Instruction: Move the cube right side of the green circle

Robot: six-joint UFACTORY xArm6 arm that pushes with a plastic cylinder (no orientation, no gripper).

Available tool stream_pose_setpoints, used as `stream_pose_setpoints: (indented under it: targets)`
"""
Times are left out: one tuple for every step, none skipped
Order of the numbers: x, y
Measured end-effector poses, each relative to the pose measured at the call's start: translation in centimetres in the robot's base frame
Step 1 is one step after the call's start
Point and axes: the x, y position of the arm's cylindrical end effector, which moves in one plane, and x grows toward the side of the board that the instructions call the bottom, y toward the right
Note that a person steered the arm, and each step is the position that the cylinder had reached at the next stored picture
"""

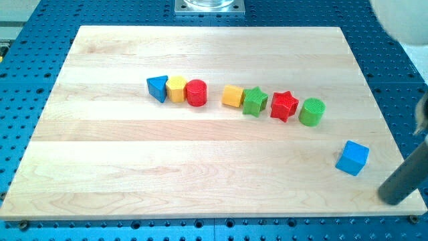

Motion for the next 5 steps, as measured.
stream_pose_setpoints:
  targets:
    - [-2.3, -3.2]
    - [-7.2, -3.4]
    - [-9.1, -3.3]
    - [-8.3, -2.9]
    - [-8.4, -1.3]
